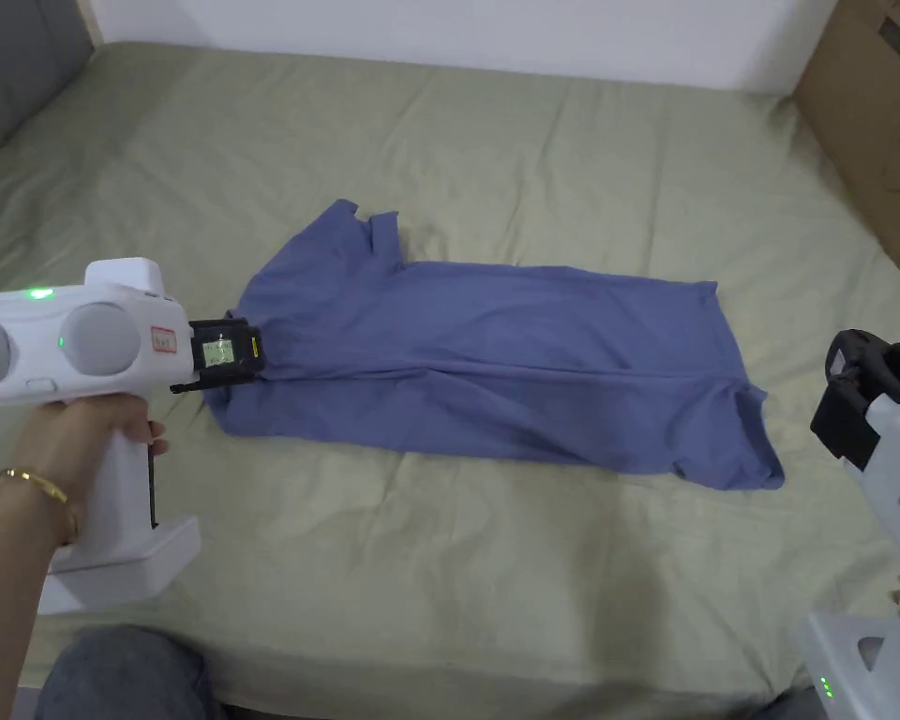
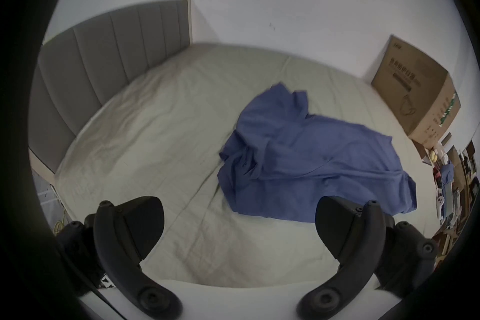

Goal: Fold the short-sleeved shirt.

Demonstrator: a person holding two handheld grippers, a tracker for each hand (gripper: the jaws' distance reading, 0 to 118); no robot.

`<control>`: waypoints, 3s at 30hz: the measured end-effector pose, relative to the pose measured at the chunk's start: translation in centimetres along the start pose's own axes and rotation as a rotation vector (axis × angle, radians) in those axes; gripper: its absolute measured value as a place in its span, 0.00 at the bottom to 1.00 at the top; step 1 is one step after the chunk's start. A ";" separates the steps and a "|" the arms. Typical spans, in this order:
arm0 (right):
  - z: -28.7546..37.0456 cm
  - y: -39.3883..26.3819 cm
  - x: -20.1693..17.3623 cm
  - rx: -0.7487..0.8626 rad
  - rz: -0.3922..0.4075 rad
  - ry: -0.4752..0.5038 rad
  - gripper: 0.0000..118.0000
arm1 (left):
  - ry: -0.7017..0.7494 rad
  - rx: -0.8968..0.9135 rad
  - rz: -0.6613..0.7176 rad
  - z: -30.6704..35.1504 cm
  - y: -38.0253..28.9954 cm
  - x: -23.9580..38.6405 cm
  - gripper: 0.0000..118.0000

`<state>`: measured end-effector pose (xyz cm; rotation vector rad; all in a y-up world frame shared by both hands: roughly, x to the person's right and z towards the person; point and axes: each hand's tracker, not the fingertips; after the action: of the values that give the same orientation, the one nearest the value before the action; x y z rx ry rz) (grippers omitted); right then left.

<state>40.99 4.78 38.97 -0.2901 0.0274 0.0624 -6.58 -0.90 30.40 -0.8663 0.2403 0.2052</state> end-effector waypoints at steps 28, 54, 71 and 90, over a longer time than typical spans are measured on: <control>-15.9 -0.7 3.0 -0.508 -0.016 -0.008 0.21 | -0.048 -0.071 0.015 -6.6 -0.1 0.5 0.00; -22.0 -7.2 6.2 -0.884 -0.152 0.030 0.07 | 0.007 -0.128 0.032 -6.8 -0.5 -0.1 0.00; -7.7 -8.6 9.6 -0.844 -0.215 0.106 0.07 | -0.037 -0.157 0.094 3.1 -9.9 -3.9 0.00; 0.4 3.7 5.8 -0.035 0.004 -0.065 0.88 | 0.072 0.564 -0.044 13.0 -4.6 0.1 0.96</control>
<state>46.52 8.75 38.08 -0.3226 -0.0373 0.0764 -3.61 6.22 41.76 -0.3189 0.3258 0.0572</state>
